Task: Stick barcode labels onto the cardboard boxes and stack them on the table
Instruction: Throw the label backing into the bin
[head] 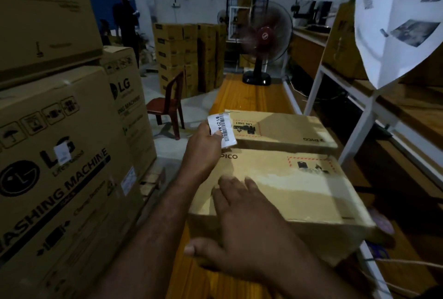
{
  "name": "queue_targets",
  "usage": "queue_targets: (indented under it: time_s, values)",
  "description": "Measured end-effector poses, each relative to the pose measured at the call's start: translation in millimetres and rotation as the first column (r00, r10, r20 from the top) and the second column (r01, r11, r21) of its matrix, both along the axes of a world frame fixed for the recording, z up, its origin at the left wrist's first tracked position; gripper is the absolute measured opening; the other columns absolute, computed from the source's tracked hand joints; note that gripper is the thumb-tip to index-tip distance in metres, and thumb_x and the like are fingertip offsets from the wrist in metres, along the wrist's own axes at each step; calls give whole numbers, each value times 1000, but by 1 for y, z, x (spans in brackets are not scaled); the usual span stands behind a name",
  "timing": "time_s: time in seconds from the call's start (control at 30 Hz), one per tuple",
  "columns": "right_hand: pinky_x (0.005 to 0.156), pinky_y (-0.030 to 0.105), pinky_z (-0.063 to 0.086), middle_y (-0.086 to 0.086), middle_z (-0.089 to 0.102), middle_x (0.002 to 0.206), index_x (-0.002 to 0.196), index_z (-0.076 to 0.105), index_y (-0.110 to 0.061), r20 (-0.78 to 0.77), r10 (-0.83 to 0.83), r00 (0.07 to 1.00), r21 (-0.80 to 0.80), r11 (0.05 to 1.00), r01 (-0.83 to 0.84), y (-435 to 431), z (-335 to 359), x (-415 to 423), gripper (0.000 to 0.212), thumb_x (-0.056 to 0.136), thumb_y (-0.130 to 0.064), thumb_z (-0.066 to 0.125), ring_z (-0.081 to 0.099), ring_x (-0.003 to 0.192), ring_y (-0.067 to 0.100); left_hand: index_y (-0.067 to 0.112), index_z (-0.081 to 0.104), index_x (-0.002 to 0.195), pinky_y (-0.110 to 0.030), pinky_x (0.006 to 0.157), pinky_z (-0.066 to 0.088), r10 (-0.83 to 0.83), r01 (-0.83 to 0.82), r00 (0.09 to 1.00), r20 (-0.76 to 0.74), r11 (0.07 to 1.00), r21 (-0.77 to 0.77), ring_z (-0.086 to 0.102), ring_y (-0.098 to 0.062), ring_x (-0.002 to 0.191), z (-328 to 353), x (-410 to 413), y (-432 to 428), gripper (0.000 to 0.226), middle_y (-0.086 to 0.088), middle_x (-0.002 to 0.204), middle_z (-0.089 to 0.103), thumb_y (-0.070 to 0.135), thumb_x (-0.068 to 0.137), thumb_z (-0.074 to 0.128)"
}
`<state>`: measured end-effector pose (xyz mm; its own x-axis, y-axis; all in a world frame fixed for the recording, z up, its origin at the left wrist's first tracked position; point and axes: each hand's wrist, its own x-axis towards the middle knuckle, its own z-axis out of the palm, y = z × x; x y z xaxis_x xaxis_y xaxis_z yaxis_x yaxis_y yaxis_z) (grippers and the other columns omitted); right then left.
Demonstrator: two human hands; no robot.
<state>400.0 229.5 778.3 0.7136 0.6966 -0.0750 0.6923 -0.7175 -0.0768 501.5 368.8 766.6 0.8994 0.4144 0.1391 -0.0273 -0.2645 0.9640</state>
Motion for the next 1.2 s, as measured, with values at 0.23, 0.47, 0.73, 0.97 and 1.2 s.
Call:
queue_targets:
  time_s: [0.23,0.47,0.73,0.97,1.2]
  values:
    - [121,54,0,3,4,166,157,10,-17,-32,-107,994,67,992,109,22,-12,59,99,83,-83,7,-1,152,17,16,62,124,-48,93,54,-31,32,999,-26,999,23,67,-22,102,-2,16,5,32,-6,118,70,13,95,50]
    - [121,49,-5,6,-2,165,157,7,-15,-61,-100,993,-15,995,99,-7,-3,18,122,60,-87,-10,-4,152,20,22,61,114,-43,90,55,11,-11,1000,-3,1000,14,67,-21,99,-6,23,0,21,-1,109,67,14,98,50]
    - [117,63,-3,8,12,164,152,31,-15,-68,-212,975,-31,977,210,21,-1,79,114,71,-92,6,5,152,24,22,60,115,-47,93,53,-1,4,999,-54,998,62,66,-22,102,-3,23,6,21,-3,114,68,20,96,51]
    - [117,61,-4,0,2,165,156,10,-19,-15,-132,991,-83,988,130,-31,2,33,125,56,-90,-15,2,152,17,14,60,119,-42,88,55,20,-16,999,-33,993,113,66,-20,99,-7,25,1,24,-4,117,68,22,98,51]
    - [118,60,2,13,11,164,154,21,-11,-18,-219,976,-18,976,219,1,-2,74,115,73,-91,10,9,151,26,11,60,119,-44,89,53,18,-13,999,-37,994,113,65,-23,100,-3,21,1,25,-8,117,68,19,98,52]
